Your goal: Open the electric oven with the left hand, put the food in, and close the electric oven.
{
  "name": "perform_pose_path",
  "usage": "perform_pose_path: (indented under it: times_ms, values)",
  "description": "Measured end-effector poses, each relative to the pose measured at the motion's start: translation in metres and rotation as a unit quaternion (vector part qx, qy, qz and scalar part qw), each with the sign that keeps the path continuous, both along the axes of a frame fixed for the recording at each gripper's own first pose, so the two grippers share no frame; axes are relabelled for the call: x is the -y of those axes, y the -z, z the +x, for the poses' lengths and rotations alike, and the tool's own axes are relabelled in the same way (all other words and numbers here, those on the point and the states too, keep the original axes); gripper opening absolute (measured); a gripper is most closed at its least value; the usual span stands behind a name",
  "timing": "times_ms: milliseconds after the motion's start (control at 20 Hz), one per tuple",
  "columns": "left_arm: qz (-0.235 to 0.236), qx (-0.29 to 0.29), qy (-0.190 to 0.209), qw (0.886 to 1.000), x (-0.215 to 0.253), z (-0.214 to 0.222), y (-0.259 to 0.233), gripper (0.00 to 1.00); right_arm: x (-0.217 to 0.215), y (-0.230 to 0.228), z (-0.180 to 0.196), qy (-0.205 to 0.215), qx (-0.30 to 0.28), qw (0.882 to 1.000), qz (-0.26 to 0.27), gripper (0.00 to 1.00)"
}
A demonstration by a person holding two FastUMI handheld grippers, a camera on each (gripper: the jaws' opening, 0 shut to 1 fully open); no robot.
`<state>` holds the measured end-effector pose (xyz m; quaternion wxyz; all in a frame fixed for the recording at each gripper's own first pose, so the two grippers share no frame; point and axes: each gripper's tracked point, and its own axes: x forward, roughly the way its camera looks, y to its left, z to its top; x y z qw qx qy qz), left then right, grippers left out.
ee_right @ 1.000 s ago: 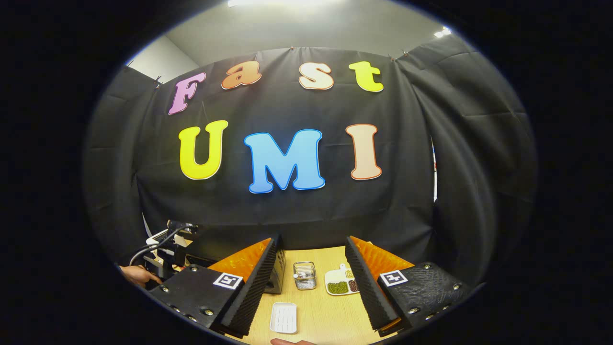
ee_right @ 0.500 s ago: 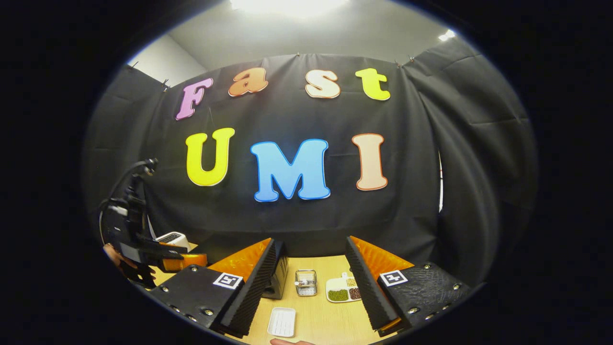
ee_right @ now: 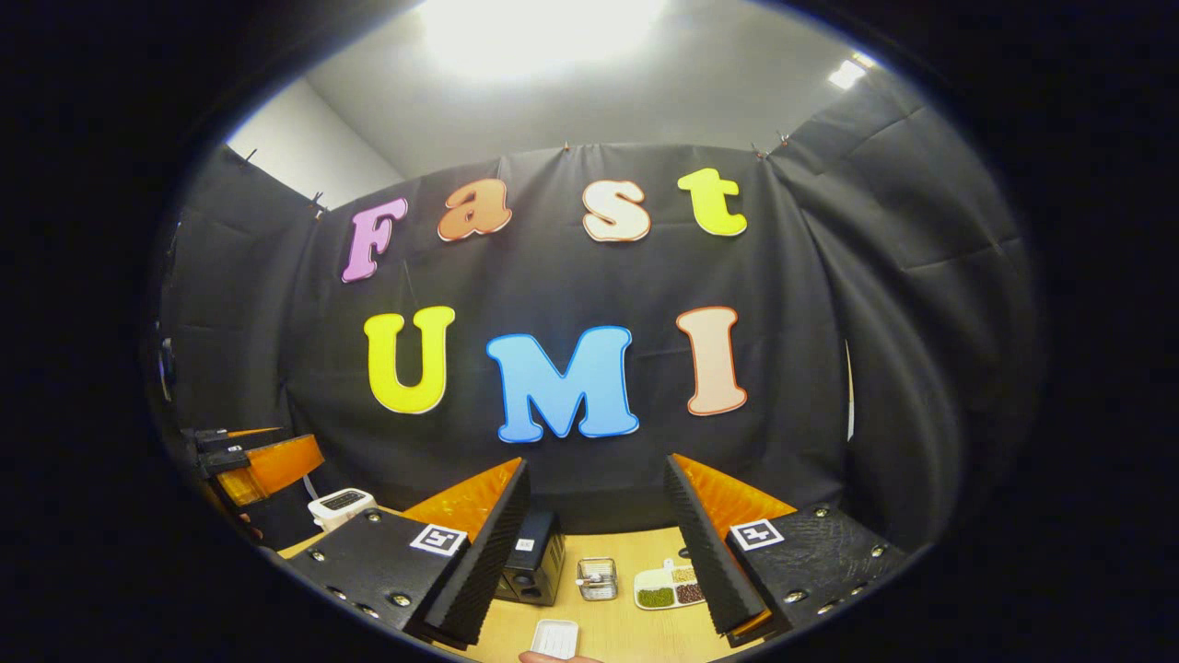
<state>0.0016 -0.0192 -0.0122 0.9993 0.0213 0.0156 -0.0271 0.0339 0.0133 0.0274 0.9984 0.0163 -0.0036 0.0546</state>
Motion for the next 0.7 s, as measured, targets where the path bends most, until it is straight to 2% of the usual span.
perform_pose_path:
  times_ms: [250, 450, 700]
  values:
    - [0.006, 0.018, -0.018, 1.000, -0.001, -0.016, -0.013, 0.98, 0.000, -0.006, -0.008, -0.022, 0.010, 1.000, -0.008, 0.89]
    - [-0.001, 0.009, -0.024, 1.000, -0.002, -0.017, -0.009, 0.98, -0.008, 0.002, -0.011, -0.037, 0.004, 0.999, -0.017, 0.89]
    - [-0.014, 0.010, 0.022, 1.000, -0.006, -0.008, -0.010, 0.98, -0.017, 0.001, -0.018, -0.005, 0.008, 1.000, -0.021, 0.89]
